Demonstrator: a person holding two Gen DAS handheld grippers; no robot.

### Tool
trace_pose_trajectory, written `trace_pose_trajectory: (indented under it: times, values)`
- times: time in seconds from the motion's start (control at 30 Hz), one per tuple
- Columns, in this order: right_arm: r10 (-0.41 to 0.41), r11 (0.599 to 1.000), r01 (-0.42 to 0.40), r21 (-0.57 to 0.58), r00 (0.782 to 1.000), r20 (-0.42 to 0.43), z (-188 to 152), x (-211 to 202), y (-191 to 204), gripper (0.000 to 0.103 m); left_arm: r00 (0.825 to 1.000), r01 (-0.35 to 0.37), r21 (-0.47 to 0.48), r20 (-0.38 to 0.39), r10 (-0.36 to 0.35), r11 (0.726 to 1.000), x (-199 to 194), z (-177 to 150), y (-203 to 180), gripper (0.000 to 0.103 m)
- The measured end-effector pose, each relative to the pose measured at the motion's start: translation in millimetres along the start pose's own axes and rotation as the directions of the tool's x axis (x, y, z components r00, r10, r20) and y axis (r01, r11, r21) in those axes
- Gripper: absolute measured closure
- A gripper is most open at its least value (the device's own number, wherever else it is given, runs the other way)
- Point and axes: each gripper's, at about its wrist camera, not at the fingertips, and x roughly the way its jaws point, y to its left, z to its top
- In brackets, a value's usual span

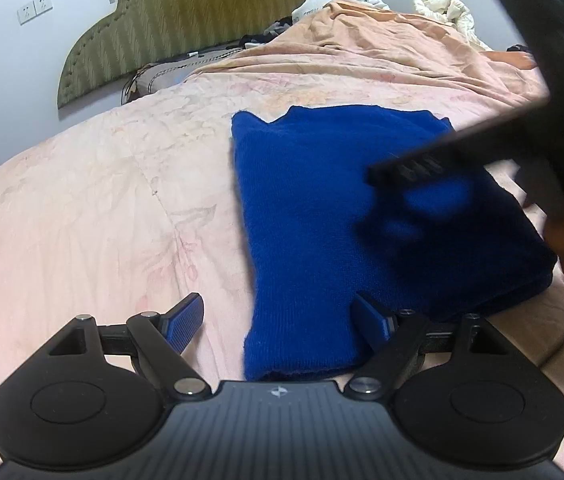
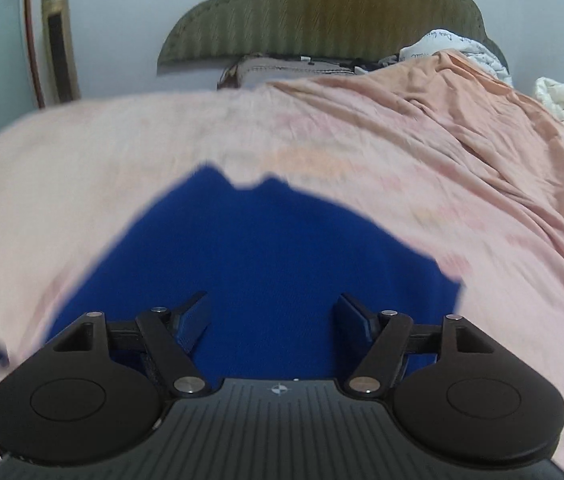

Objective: Fold small clothes

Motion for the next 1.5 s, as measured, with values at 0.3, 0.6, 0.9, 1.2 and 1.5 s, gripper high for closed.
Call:
trace_pose_trajectory:
  times: [0.3, 0.6, 0.9, 1.2, 1.5]
  values:
    - [-0.105, 0.993, 0.102, 0.062, 0.993, 0.046, -47.4, -51.8, -7.1, 0.017, 1.000, -0.015, 0.003, -0.003, 0.015, 1.000, -0.1, 2.4, -2.4, 0.021]
    - [-0.138, 0.984, 0.137, 0.115, 0.990, 0.002, -78.0, -68.6, -10.5, 0.011, 1.000, -0.021, -0.001, -0.001, 0.021, 1.000, -6.8, 0.8, -3.6, 0.021]
    - [-0.142, 0.976, 0.143, 0.166, 0.990, -0.016, -98.6, -79.3, -18.2, 0.007, 1.000, -0.028, -0.009, 0.002, 0.028, 1.000, -15.4, -3.4, -3.6, 0.021]
    - [-0.149, 0.969, 0.145, 0.200, 0.989, 0.005, -105.6, -91.2, -20.3, 0.006, 0.999, -0.040, -0.018, 0.009, 0.040, 0.999, -18.5, -9.1, -0.4, 0.021]
    - [-0.118, 0.953, 0.113, 0.280, 0.993, 0.004, -117.2, -86.8, -27.4, 0.001, 0.999, -0.040, -0.023, 0.019, 0.041, 0.999, -19.1, -15.6, 0.2, 0.021]
